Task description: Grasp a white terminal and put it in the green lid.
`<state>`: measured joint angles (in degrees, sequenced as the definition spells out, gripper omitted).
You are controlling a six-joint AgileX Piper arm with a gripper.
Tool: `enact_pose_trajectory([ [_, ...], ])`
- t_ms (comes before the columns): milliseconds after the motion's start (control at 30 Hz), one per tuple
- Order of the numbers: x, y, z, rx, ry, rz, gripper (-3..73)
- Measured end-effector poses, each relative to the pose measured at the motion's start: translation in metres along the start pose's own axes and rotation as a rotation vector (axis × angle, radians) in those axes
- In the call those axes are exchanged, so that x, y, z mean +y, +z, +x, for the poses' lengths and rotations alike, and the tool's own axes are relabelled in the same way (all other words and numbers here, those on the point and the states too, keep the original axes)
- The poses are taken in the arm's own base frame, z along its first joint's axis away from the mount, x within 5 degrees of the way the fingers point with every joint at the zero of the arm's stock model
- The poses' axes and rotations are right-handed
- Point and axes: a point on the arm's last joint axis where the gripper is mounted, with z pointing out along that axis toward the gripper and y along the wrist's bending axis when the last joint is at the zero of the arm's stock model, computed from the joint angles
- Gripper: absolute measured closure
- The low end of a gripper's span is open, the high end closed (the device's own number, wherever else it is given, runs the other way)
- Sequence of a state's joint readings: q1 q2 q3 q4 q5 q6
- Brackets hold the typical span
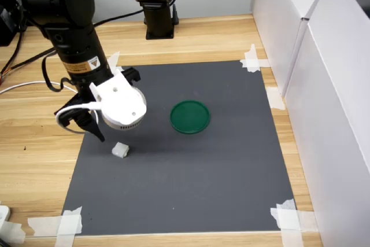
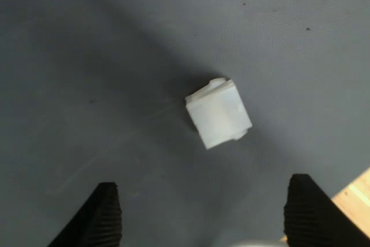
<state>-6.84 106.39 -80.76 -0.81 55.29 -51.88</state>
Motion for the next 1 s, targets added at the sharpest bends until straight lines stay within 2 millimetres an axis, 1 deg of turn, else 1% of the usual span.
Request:
enact_pose_trajectory([
  [133,-0.004,0.017,-0.002,0.005,-0.005,0.009,0.6],
  [233,-0.005,0.024,-0.003,0.005,-0.004,0.014,0.6],
  [567,-0.004,0.043,-0.003,0.028,0.006,-0.023,1.1],
  [800,-0.004,0.05,-0.003,0.034,0.018,-0.031,1.4],
  [900,-0.005,0.051,-0.003,0.032,0.02,-0.028,4.1],
  [967,-0.005,0.051,-0.004,0.031,0.02,-0.027,8.6],
  [1000,-0.005,0.051,-0.004,0.031,0.02,-0.027,12.2],
])
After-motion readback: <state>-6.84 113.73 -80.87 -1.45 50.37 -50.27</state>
